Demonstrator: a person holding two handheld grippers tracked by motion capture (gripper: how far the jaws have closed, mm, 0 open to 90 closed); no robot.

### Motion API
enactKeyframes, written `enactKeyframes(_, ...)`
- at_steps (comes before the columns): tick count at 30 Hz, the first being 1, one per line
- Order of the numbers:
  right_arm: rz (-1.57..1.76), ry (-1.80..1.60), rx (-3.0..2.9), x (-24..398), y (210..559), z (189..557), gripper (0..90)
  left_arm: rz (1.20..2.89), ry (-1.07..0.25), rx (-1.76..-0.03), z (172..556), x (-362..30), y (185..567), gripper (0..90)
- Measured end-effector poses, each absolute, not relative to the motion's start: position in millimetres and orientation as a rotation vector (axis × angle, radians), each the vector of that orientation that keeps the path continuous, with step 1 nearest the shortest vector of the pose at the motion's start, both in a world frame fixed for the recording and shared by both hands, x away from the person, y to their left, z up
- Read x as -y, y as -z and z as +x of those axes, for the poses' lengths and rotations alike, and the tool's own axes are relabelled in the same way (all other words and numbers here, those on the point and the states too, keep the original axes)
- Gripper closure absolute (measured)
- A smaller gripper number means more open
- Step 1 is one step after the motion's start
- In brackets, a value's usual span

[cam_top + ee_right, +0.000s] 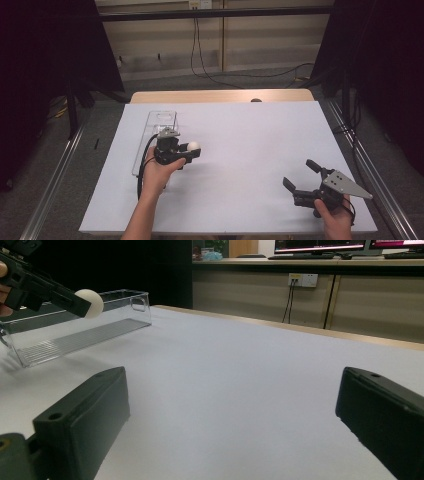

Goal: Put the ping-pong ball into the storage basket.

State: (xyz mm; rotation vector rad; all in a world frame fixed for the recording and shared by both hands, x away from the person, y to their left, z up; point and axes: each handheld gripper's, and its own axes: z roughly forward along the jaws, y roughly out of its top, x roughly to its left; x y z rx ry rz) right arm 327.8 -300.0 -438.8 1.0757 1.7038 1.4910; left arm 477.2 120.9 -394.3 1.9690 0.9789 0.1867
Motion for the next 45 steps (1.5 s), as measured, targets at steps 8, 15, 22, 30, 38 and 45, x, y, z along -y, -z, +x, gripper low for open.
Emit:
enactKeyframes(8,1.079,-1.496,-1.699,300,439,328,0.4,1.966,-0.194,-0.994,478,-125,392,51.1)
enactKeyframes(15,1.081,-1.494,-1.701,300,439,328,0.4,1.967,-0.199,-1.004,478,-126,392,51.1)
enactKeyframes(22,1.089,-1.495,-1.701,300,439,328,0.3,1.969,-0.2,-1.001,479,-129,391,51.1)
enactKeyframes(30,1.084,-1.495,-1.701,300,439,328,0.3,1.952,-0.206,-1.01,479,-132,390,51.1)
enactKeyframes(38,1.089,-1.495,-1.698,300,439,328,0.3,1.952,-0.206,-1.01,480,-134,388,51.1)
enactKeyframes(45,1.086,-1.494,-1.703,300,439,328,0.4,1.939,-0.213,-1.012,479,-137,386,51.1)
